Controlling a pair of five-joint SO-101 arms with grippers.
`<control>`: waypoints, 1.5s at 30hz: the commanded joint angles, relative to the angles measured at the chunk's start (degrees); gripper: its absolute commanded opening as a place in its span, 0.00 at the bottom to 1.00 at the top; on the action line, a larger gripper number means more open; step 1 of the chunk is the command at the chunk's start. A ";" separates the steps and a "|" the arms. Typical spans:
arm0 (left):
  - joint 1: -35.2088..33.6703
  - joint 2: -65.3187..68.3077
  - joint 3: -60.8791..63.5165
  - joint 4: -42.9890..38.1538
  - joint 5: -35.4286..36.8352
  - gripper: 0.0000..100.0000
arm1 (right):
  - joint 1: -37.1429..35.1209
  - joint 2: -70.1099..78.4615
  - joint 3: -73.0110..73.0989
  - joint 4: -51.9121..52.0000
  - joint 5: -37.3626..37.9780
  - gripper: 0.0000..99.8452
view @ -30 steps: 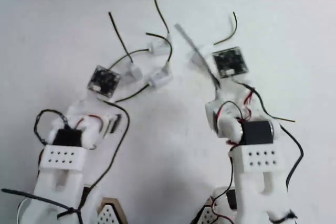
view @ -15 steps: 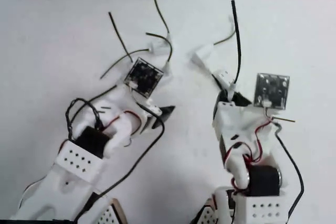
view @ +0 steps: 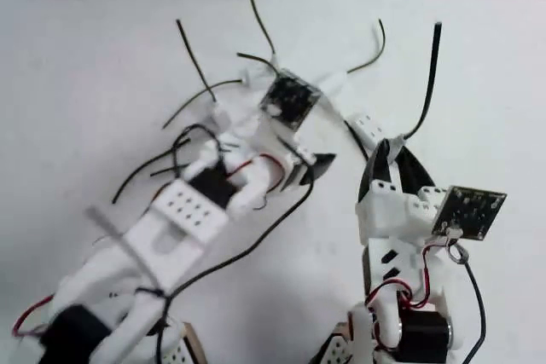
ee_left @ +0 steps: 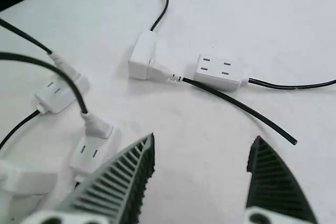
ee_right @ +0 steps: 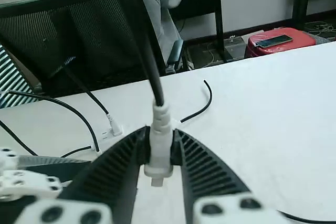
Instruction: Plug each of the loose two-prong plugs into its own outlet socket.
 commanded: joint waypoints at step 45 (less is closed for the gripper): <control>8.48 80.92 -105.58 49.76 -19.08 0.19 | -2.33 -0.13 1.23 -5.49 -11.78 0.02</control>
